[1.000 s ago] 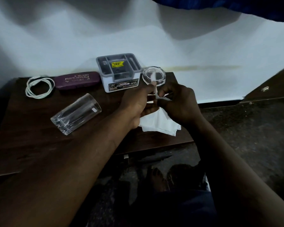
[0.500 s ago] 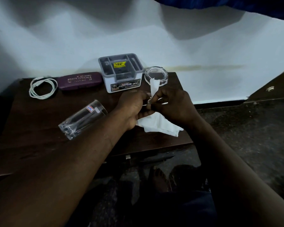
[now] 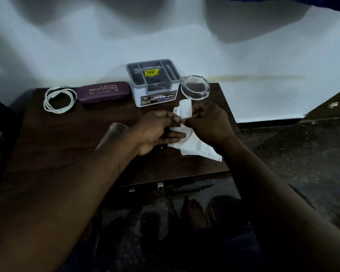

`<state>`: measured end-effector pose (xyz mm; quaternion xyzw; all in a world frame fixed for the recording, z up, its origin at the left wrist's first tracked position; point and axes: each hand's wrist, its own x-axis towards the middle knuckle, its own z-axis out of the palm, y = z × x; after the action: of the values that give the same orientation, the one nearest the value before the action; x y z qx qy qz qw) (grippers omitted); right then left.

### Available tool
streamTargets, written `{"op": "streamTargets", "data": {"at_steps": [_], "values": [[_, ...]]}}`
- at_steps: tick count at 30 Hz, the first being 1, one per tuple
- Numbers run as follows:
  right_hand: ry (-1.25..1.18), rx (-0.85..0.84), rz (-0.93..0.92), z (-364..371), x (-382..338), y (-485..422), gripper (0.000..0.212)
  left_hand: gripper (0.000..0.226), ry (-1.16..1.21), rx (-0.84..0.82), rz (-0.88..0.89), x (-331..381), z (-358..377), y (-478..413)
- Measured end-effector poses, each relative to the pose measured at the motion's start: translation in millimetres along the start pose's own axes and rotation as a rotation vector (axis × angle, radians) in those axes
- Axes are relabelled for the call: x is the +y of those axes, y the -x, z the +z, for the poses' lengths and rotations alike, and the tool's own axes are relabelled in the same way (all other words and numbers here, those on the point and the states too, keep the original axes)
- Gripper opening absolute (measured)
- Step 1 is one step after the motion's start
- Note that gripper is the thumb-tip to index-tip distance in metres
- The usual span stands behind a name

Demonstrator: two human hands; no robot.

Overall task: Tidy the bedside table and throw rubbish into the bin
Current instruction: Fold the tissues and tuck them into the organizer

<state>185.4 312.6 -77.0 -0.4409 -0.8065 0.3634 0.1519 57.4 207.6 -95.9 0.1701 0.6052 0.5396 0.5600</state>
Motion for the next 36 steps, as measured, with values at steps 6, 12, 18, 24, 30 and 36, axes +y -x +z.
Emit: {"op": "streamTargets", "data": {"at_steps": [6, 12, 18, 24, 30, 36], "values": [[0.023, 0.040, 0.009, 6, -5, -5, 0.013, 0.021, -0.222, -0.068, 0.013, 14, -12, 8], [0.029, 0.026, 0.000, 11, -13, -6, 0.013, 0.062, -1.595, 0.435, 0.296, 23, -40, 57], [0.051, -0.035, -0.051, 24, -20, -4, 0.017, 0.090, -1.522, 0.434, -0.074, 13, -72, 61], [0.110, -0.037, -0.086, 30, -23, -3, 0.018, 0.101, -1.334, 0.381, -0.038, 12, -77, 58], [0.153, -0.044, -0.097, 31, -21, -4, 0.021, 0.079, -1.263, 0.521, 0.121, 24, -70, 42], [0.154, -0.052, -0.103, 29, -18, -6, 0.022, 0.103, -1.224, 0.584, 0.088, 22, -68, 28]]}}
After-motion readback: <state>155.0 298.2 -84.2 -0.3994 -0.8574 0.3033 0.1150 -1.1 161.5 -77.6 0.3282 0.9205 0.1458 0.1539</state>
